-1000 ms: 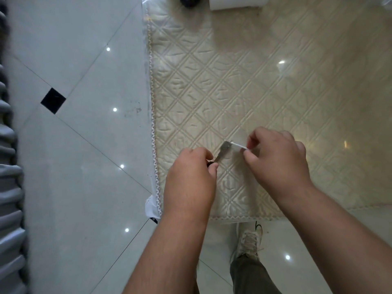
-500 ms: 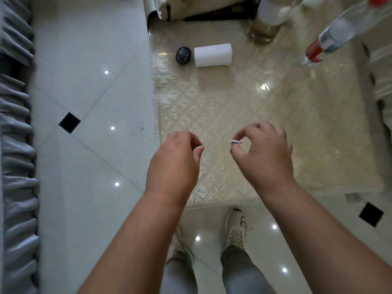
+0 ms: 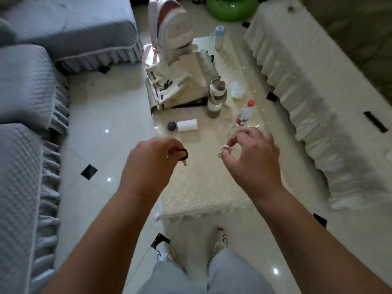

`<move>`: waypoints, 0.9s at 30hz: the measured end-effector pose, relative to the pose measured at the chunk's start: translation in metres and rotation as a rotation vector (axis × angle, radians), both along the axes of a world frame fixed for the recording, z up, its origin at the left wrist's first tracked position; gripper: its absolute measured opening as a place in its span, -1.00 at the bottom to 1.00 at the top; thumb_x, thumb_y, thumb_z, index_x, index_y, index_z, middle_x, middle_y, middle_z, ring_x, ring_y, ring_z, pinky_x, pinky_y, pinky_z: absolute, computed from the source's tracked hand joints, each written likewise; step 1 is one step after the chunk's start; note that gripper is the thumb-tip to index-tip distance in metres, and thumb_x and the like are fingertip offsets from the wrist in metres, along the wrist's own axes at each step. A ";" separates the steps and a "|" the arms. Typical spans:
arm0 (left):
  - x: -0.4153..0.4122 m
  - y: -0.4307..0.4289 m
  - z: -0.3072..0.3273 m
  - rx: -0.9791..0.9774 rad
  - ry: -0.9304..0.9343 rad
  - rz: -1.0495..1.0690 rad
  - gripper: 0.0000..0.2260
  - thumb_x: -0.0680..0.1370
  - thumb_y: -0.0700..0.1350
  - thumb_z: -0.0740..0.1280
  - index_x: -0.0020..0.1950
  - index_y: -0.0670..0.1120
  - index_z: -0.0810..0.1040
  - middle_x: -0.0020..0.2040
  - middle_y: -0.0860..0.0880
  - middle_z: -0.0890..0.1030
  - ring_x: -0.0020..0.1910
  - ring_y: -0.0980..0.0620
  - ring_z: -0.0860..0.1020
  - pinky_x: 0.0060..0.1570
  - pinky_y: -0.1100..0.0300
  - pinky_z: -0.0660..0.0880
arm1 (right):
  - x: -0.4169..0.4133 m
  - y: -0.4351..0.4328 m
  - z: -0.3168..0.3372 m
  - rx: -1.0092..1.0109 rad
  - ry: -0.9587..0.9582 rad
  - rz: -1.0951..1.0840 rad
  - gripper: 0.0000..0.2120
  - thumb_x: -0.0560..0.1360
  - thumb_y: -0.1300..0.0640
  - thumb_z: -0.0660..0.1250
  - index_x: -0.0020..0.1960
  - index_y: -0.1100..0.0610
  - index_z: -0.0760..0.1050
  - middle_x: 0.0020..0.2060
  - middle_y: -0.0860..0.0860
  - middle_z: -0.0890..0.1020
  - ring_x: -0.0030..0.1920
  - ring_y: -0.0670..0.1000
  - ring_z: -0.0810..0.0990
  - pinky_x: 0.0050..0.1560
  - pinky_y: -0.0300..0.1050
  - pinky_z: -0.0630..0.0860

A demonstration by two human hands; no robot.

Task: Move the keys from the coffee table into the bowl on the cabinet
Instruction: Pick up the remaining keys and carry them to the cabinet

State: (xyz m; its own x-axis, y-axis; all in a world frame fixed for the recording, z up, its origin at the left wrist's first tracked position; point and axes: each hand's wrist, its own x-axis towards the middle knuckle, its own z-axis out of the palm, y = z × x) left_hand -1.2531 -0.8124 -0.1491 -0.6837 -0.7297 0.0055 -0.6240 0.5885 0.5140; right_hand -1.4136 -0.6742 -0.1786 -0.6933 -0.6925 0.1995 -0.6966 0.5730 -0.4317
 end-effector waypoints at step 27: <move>0.045 0.058 0.206 -0.141 0.291 -0.509 -0.92 0.49 0.02 0.43 -0.04 0.14 0.58 -0.08 0.16 0.61 -0.12 0.05 0.58 -0.11 0.07 0.54 | 0.105 0.119 0.229 -0.100 0.136 -0.336 -0.93 0.44 0.00 0.33 -0.13 -0.02 0.47 -0.12 -0.09 0.53 -0.10 -0.03 0.50 -0.10 -0.04 0.48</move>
State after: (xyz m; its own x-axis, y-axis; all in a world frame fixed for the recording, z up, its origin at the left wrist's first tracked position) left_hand -1.2083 -0.7543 0.0569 -0.9028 -0.2899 0.3176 -0.0915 0.8511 0.5169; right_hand -1.3090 -0.5554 0.0499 -0.8410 -0.4037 0.3602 -0.5318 0.7391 -0.4134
